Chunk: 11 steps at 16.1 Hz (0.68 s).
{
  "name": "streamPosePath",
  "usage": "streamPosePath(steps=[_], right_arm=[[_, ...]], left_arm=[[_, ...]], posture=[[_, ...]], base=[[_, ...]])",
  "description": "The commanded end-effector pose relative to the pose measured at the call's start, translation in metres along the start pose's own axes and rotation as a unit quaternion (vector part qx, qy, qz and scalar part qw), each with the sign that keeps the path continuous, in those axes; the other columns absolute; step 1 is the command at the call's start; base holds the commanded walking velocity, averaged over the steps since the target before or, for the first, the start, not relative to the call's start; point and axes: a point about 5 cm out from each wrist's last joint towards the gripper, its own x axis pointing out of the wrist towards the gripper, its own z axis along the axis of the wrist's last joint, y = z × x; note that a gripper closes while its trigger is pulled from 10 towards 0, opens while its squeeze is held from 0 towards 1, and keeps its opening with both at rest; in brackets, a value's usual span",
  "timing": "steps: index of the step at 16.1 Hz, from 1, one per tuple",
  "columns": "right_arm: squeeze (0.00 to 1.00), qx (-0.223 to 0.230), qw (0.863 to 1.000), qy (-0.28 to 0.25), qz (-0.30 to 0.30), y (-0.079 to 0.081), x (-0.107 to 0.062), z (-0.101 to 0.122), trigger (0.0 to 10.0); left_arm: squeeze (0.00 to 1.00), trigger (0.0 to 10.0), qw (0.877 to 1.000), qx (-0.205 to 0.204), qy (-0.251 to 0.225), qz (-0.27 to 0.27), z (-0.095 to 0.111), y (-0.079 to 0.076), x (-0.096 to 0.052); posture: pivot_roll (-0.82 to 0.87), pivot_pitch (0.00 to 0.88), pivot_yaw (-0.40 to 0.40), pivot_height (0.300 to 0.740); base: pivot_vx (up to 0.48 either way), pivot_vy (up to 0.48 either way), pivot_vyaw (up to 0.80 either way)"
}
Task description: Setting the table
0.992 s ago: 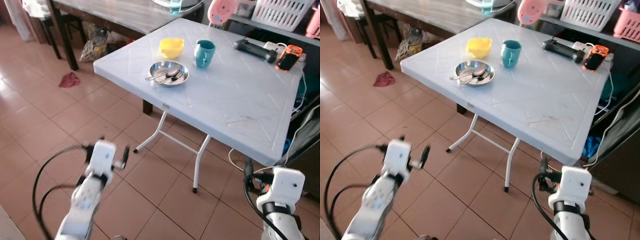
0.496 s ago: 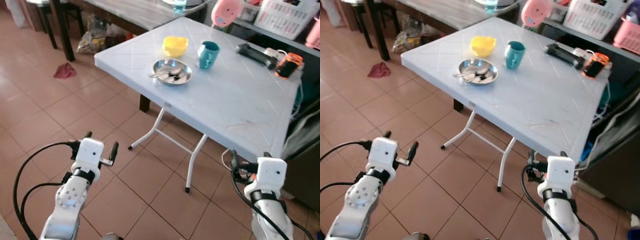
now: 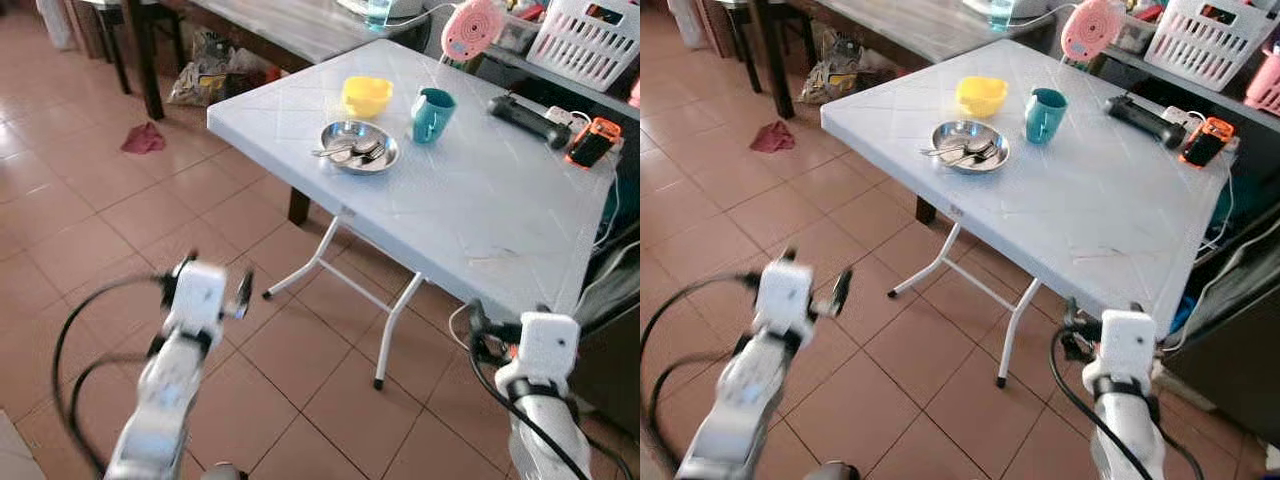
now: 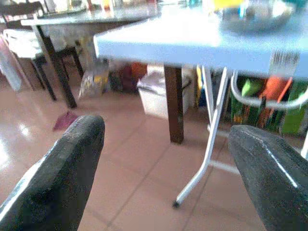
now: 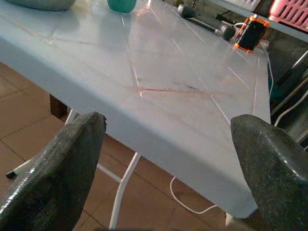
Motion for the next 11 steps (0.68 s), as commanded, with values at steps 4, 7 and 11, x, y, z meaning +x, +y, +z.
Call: streamPosePath(steps=[4, 7, 11], right_arm=[[0.0, -0.01, 0.999, -0.008, -0.03, -0.013, -0.011, 0.001, 10.0], [0.0, -0.01, 0.999, -0.003, -0.032, -0.013, -0.014, -0.001, 10.0], [0.0, -0.008, 1.0, -0.006, -0.009, -0.005, -0.007, 0.002, 10.0]], left_arm=[[0.0, 10.0, 0.999, -0.016, -0.011, -0.025, 0.009, -0.019, 0.013], [0.0, 10.0, 0.999, 0.01, 0.03, -0.039, -0.018, -0.015, -0.007], [0.0, 10.0, 0.996, 0.043, 0.084, -0.008, -0.047, 0.014, -0.051]], posture=[[0.16, 0.127, -0.112, 0.714], [0.17, 0.124, -0.118, 0.714], [0.22, 0.132, -0.159, 0.714]], base=[[0.0, 0.0, 0.0], [0.0, 0.0, 0.0], [0.0, 0.0, 0.0]])
